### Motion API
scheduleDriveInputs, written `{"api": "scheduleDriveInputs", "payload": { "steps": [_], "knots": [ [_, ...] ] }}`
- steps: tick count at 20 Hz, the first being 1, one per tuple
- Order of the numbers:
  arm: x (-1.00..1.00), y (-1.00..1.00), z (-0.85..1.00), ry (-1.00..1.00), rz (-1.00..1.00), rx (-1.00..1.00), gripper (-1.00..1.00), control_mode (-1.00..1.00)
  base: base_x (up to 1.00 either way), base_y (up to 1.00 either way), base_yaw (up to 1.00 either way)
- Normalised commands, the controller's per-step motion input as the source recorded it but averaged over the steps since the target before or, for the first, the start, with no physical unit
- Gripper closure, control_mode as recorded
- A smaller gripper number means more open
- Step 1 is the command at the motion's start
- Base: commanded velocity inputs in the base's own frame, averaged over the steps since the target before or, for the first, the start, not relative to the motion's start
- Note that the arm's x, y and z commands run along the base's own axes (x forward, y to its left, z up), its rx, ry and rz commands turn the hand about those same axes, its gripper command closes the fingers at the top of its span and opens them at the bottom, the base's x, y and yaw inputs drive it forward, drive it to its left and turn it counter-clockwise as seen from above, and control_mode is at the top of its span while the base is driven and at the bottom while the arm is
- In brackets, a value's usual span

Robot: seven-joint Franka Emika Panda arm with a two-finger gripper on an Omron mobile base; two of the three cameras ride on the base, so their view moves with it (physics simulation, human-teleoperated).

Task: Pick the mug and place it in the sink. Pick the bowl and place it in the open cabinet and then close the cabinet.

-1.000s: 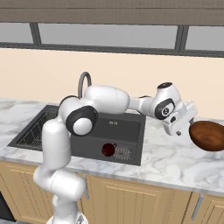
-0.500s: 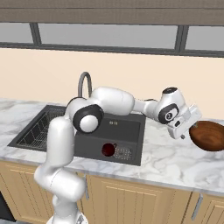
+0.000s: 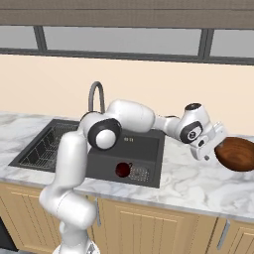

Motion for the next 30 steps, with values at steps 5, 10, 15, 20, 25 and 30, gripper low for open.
{"api": "scheduleDriveInputs", "payload": {
  "steps": [5,10,15,20,25,30],
  "knots": [
    [0.22,-0.11,-0.22,0.0,0.0,0.0,-1.0,-1.0,0.0,0.0,0.0],
    [0.27,-0.25,-0.12,0.0,0.0,0.02,-1.0,-1.0,0.0,0.0,0.0],
    [0.23,-0.28,-0.06,0.0,0.0,0.02,-1.0,-1.0,0.0,0.0,0.0],
    [0.12,-0.28,-0.04,0.0,0.0,0.03,-1.0,-1.0,0.0,0.0,0.0],
    [0.11,-0.14,-0.14,0.0,0.0,0.01,1.0,-1.0,0.0,0.0,0.0],
    [0.02,-0.18,-0.1,0.0,0.0,0.03,1.0,-1.0,0.0,0.0,0.0]
  ]
}}
